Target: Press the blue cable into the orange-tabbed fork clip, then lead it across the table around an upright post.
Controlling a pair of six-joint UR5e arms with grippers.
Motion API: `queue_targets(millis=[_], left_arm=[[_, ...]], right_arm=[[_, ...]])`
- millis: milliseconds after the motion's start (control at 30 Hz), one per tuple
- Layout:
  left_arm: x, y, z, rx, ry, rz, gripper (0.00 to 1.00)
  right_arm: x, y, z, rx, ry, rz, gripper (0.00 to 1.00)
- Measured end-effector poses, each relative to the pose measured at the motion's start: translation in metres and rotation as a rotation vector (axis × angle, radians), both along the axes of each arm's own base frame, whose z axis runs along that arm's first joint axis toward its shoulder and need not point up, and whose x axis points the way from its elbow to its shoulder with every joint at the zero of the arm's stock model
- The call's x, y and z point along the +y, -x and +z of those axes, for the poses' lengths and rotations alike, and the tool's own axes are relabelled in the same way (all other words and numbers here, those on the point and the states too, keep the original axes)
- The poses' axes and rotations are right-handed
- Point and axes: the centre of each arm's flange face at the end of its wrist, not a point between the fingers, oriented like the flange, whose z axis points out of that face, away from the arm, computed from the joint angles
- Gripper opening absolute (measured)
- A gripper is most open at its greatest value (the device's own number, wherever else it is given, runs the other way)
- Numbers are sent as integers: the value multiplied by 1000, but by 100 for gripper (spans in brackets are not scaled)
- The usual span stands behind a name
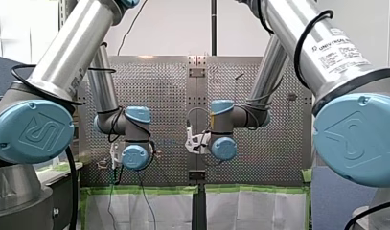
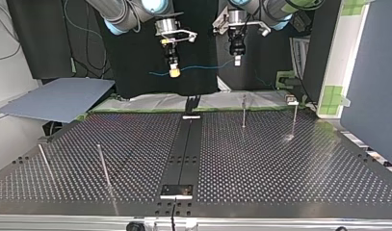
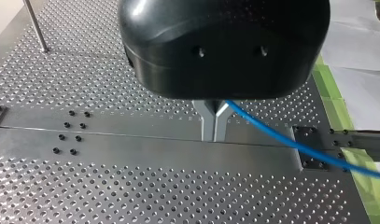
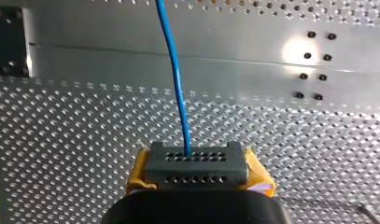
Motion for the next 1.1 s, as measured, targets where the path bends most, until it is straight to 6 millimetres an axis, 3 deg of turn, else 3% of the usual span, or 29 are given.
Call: queue_targets(millis=[367,700,800,933,1100], left_arm=[[0,0,0,0,0,0,0],[0,0,0,1,-2,-1,0],[1,2,4,8,-21,-15,0],[2,2,11,13,-37,-33,0],[13,16,17,47,-20,-43,0]], right_arm=[[33,-27,-40,24,-78,0,0],[38,-28,-47,34,-86,1,0],[31,-28,-40,20,-85,-16,0],[18,-30,-17,-30,-89,-55,0],[11,-29,8,-69,-103,-54,0]])
